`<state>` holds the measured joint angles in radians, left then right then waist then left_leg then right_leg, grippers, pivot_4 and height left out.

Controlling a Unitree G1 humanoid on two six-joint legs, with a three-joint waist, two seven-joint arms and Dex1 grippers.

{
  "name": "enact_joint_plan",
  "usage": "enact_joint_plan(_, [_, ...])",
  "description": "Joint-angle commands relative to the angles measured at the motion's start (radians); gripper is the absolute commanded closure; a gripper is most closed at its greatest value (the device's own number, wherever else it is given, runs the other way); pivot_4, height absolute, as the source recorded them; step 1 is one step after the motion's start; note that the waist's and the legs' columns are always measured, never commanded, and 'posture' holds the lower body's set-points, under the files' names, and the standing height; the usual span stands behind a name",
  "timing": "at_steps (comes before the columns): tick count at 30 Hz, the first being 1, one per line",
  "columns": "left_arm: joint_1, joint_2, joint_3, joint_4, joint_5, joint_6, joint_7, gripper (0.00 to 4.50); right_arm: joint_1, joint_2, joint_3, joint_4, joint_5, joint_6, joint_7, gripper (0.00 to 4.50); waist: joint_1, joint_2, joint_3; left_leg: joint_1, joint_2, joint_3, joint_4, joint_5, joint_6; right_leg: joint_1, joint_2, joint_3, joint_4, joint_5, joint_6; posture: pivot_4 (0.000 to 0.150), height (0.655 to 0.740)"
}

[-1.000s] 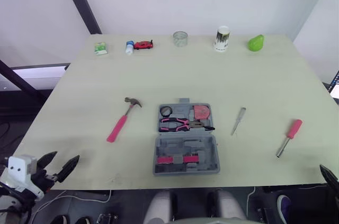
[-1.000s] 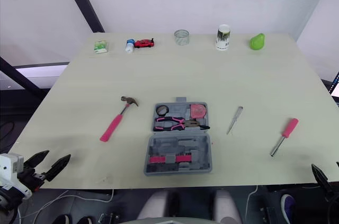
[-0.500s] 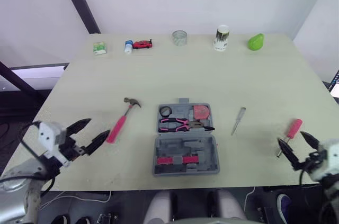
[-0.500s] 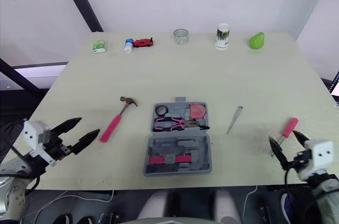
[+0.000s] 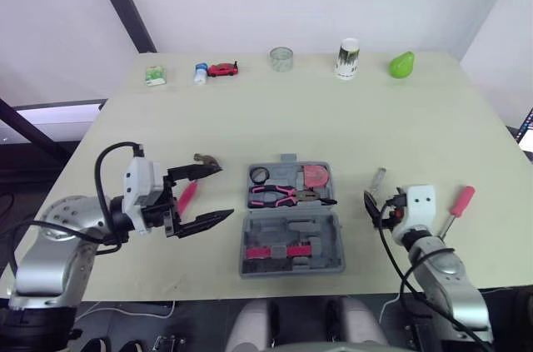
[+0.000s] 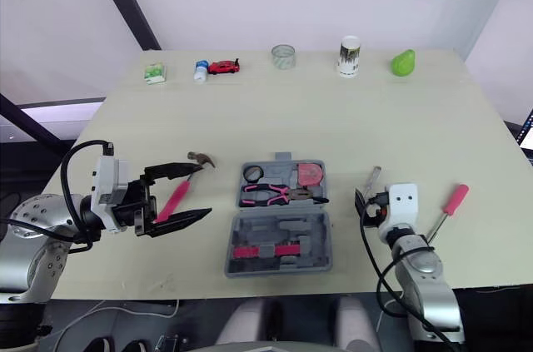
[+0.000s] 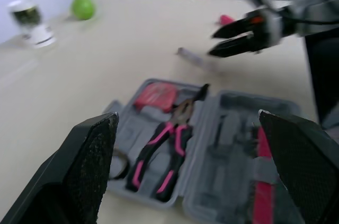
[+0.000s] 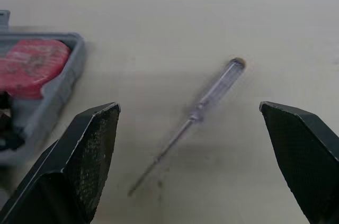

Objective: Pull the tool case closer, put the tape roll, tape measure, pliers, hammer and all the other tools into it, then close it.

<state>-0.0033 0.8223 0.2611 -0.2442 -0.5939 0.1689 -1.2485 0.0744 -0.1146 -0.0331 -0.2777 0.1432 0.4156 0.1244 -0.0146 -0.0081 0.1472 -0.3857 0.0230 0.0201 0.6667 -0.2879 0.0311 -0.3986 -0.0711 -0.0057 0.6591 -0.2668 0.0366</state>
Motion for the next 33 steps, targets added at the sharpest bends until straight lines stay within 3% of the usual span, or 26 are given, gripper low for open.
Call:
enact_joint_plan(1, [-0.035,0.008,-0.012,-0.043,-0.034,0.006,-0.024,0.00,-0.054,0.026,-0.006,0.041,-0.018,0.018,-0.053,0.06,0.000,0.000,0.000,0.000,0.000,0.000,0.001,0.000,0.000,0.000,0.000,0.000,0.000,0.000,0.000,0.150,0.7400])
enact_joint_plan(9, [-0.096,0.002,-0.042,-0.103,-0.050,0.039,-0.007,0.00,-0.133,0.081,-0.023,0.194,-0.035,-0.010,-0.118,0.06,-0.001,-0.001,0.000,0.000,0.000,0.000,0.001,0.000,0.000,0.000,0.009,-0.002,0.002,0.002,0.004,0.150,0.7400])
enact_joint_plan(10, [-0.096,0.003,-0.041,-0.101,-0.051,0.040,-0.009,0.00,-0.137,0.082,-0.023,0.208,-0.046,-0.013,-0.131,0.28,-0.003,-0.001,0.000,0.000,0.000,0.000,0.001,0.000,0.000,0.000,0.010,-0.002,0.002,0.002,0.004,0.150,0.7400])
enact_joint_plan(12, [-0.089,0.007,-0.034,-0.101,-0.052,0.038,-0.016,0.00,-0.136,0.080,-0.021,0.222,-0.062,-0.019,-0.144,0.89,-0.004,-0.001,0.000,0.001,0.000,0.001,0.002,0.000,0.000,0.000,0.011,-0.001,0.002,0.002,0.005,0.150,0.7400])
enact_joint_plan(15, [-0.084,0.009,-0.029,-0.104,-0.054,0.037,-0.020,0.00,-0.142,0.081,-0.020,0.241,-0.071,-0.035,-0.150,2.33,-0.004,-0.001,0.000,0.002,0.000,0.001,0.002,0.000,0.000,0.000,0.012,-0.001,0.003,0.002,0.005,0.150,0.7400])
enact_joint_plan(17, [-0.084,0.007,-0.030,-0.105,-0.055,0.037,-0.018,0.00,-0.154,0.078,-0.012,0.262,-0.083,-0.048,-0.148,3.56,-0.004,-0.001,0.000,0.002,0.001,0.001,0.002,0.000,0.000,0.000,0.013,0.000,0.003,0.002,0.005,0.150,0.7400])
enact_joint_plan(20, [-0.088,0.005,-0.032,-0.097,-0.051,0.033,-0.019,0.00,-0.167,0.078,-0.005,0.282,-0.092,-0.060,-0.146,4.48,-0.004,-0.001,0.000,0.002,0.001,0.001,0.002,0.000,0.000,0.000,0.015,0.001,0.003,0.002,0.005,0.150,0.7400])
enact_joint_plan(26, [-0.084,0.001,-0.030,-0.090,-0.047,0.023,-0.017,0.00,-0.170,0.048,-0.011,0.292,-0.109,-0.080,-0.130,4.50,-0.005,-0.001,0.000,0.002,0.002,0.001,0.002,0.000,0.000,0.000,0.016,0.002,0.003,0.002,0.004,0.150,0.7400])
enact_joint_plan(33, [-0.085,-0.005,-0.036,-0.098,-0.051,0.013,-0.022,0.00,-0.052,-0.054,0.002,0.150,-0.079,-0.066,0.008,4.50,0.003,-0.001,0.000,0.001,0.002,0.001,0.002,0.000,0.000,0.000,0.016,0.002,0.002,0.002,0.005,0.150,0.7400])
